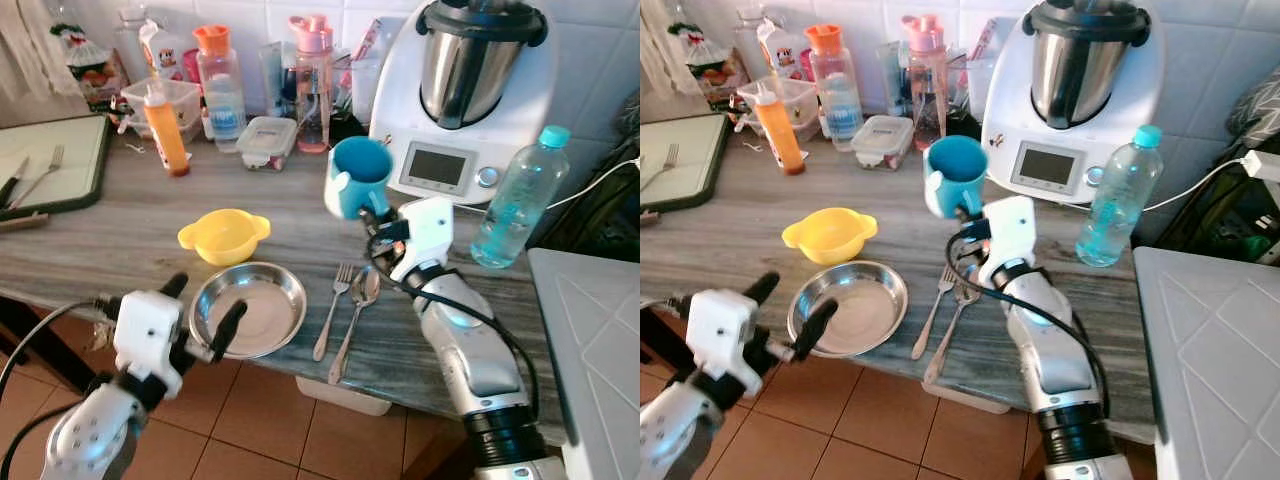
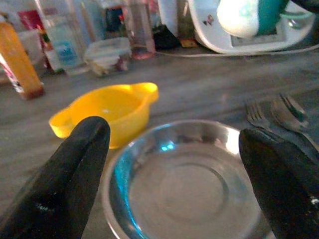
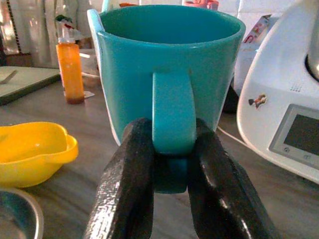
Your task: Setting the table
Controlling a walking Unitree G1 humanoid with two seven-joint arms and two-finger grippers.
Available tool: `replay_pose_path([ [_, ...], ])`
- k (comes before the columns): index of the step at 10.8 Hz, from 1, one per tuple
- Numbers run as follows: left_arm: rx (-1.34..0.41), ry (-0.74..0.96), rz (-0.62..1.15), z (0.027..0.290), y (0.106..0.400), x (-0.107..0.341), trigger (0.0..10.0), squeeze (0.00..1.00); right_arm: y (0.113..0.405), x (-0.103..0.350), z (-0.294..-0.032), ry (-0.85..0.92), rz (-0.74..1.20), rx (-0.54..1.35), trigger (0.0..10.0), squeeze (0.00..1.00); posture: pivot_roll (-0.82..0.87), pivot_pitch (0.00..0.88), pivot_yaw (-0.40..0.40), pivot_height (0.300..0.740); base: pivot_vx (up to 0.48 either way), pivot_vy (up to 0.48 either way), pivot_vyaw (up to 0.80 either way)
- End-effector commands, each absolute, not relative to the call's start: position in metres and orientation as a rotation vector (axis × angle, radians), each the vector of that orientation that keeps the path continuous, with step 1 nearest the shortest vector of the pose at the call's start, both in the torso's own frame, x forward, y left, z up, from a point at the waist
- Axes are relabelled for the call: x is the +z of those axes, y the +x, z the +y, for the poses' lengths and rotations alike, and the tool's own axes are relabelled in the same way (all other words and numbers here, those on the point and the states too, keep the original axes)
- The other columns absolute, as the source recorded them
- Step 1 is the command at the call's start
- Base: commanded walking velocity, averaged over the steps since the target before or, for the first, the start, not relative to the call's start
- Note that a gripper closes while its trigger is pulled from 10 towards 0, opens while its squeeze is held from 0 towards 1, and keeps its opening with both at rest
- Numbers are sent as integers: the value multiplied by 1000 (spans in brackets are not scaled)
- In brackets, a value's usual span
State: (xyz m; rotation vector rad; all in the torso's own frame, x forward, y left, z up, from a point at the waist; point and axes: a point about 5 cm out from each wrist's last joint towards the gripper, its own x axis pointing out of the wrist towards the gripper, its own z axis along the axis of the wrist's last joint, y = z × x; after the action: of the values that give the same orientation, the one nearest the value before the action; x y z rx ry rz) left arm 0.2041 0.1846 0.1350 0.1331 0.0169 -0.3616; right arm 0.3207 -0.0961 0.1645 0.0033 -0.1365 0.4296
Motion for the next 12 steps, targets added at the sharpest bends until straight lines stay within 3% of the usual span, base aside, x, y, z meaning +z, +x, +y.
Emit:
replay_pose_path([
  [1, -372, 146, 9, 186, 202, 137, 10000, 0, 319, 166, -93, 6, -138, 451, 10000, 0, 171, 67, 10, 740, 0, 0, 0],
  [8, -431, 143, 73, 191, 191, 117, 10000, 0, 312, 134, -61, 16, 3, 602, 10000, 0, 177, 79, 8, 740, 0, 0, 0],
  [12, -431, 141, 79, 193, 193, 107, 10000, 0, 309, 117, -66, -9, 62, 599, 10000, 0, 176, 82, 9, 740, 0, 0, 0],
])
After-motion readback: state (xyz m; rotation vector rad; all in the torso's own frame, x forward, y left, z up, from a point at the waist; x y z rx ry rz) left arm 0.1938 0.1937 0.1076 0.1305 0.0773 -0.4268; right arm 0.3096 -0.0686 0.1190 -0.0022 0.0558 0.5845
